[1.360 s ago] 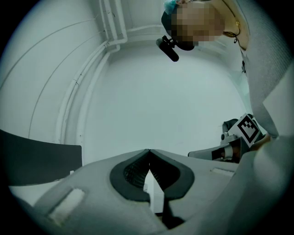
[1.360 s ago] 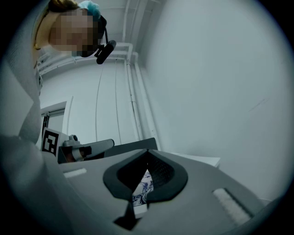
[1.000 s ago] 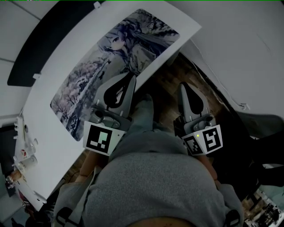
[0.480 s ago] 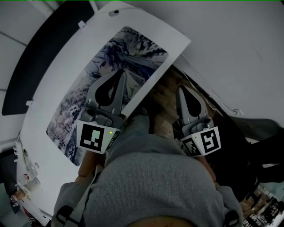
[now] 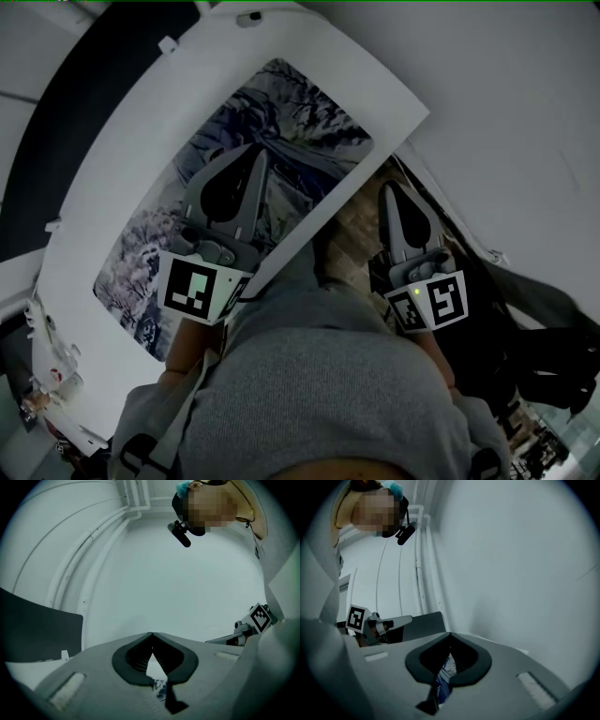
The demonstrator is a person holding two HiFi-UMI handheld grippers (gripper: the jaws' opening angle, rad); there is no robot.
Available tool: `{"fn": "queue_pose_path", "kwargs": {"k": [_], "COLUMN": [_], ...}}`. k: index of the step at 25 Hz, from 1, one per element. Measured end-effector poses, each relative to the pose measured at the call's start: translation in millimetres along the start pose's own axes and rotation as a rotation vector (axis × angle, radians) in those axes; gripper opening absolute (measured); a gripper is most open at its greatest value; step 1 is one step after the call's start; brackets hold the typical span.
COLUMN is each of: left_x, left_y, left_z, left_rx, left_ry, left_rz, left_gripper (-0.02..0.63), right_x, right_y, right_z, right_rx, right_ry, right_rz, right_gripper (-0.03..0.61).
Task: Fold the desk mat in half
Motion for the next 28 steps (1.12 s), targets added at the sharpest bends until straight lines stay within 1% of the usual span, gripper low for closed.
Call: {"fn": "queue_pose_path", "kwargs": {"k": [2, 5, 7, 10, 12, 14, 15, 17, 19, 20, 21, 24, 26, 28], "left_x": [5.2, 8.2, 6.4, -3.0, -4.3, -4.2, -5.0, -6.7, -4.8, -1.5, 3.6, 26.3, 43.4, 60.5], "left_y": [10.4, 22.9, 26.4, 26.3, 19.7, 7.0, 0.1, -10.5, -14.8, -15.6, -16.2, -14.1, -4.9, 9.5], "left_z": [-7.8, -27.4, -42.9, -53.8, -60.8, -67.3, -69.8, -73.4, -75.8, -77.2, -79.2, -90.6, -102.5, -117.9], "left_rx": [0.024, 0.025, 0.026, 0.079, 0.088, 0.087, 0.092, 0.127, 0.187, 0.211, 0.223, 0.239, 0.283, 0.340], "left_ry": [-0.009, -0.011, -0.011, -0.023, -0.052, -0.080, -0.079, -0.053, -0.002, 0.030, 0.064, 0.169, 0.233, 0.298], "left_rz": [0.035, 0.083, 0.085, 0.047, -0.008, -0.088, -0.149, -0.312, -0.478, -0.535, -0.567, -0.601, -0.619, -0.633], "left_gripper": [0.000, 0.000, 0.000, 0.000, 0.000, 0.000, 0.000, 0.000, 0.000, 0.000, 0.000, 0.000, 0.000, 0.000], "right_x": [-9.3, -21.6, -29.2, -44.9, -57.8, -68.0, -72.1, -78.7, -82.3, -82.3, -81.7, -81.1, -86.0, -93.7], "right_y": [1.3, -1.1, -6.8, -12.0, -15.1, -21.1, -24.1, -27.5, -27.9, -27.7, -27.3, -21.6, -10.7, 4.7], "right_z": [-11.6, -27.5, -35.9, -36.9, -38.7, -40.6, -41.0, -42.3, -44.6, -46.2, -48.1, -54.4, -58.0, -61.6], "right_rx": [0.024, 0.040, 0.041, 0.061, 0.081, 0.102, 0.112, 0.125, 0.130, 0.133, 0.136, 0.145, 0.170, 0.216], "right_ry": [-0.002, -0.020, -0.042, -0.081, -0.109, -0.144, -0.161, -0.181, -0.192, -0.198, -0.203, -0.192, -0.167, -0.130], "right_rz": [-0.001, 0.021, 0.043, 0.033, 0.013, 0.012, 0.021, 0.033, 0.029, 0.030, 0.035, 0.055, 0.051, 0.045], "right_gripper": [0.002, 0.002, 0.002, 0.002, 0.002, 0.002, 0.002, 0.002, 0.002, 0.002, 0.002, 0.002, 0.002, 0.002]}}
Point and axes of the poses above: the fingertips, and each gripper's own axes: z backward along the fingers, x to its left, y out of its underside, the point moved 9 cm from there along z, backward along the fingers, and after that the axes turned 15 degrees about -z, right-handed, at the moved point
